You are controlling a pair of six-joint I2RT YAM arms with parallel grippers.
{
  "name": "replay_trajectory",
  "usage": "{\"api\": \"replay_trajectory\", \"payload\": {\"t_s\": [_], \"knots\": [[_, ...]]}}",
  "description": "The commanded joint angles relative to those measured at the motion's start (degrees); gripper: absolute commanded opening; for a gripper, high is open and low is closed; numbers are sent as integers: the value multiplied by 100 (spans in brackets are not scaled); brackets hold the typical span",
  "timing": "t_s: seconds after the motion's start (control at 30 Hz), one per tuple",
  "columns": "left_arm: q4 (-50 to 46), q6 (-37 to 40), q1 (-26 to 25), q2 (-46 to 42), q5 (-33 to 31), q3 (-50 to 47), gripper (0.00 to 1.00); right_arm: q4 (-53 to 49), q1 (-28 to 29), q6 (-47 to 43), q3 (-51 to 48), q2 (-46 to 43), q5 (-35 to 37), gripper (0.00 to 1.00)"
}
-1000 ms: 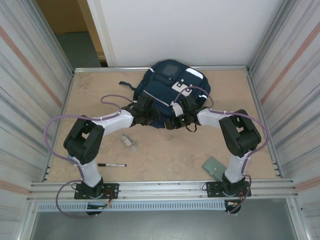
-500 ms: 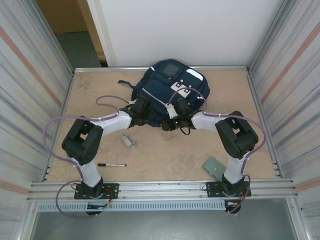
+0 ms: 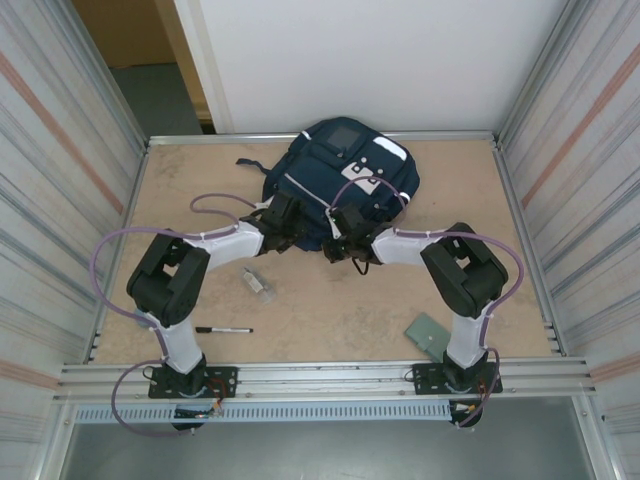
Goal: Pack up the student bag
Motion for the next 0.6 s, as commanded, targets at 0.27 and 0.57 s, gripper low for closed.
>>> {"api": "replay_trajectory", "payload": {"t_s": [0.27,0.57], "knots": [[-235,414,155,-850,-158,-373,0,-534,-13,399,27,-497,415,0],[-271,113,682,-1343,951,-560,43,-286,-496,289,-891,-1772,-1830,0]]}}
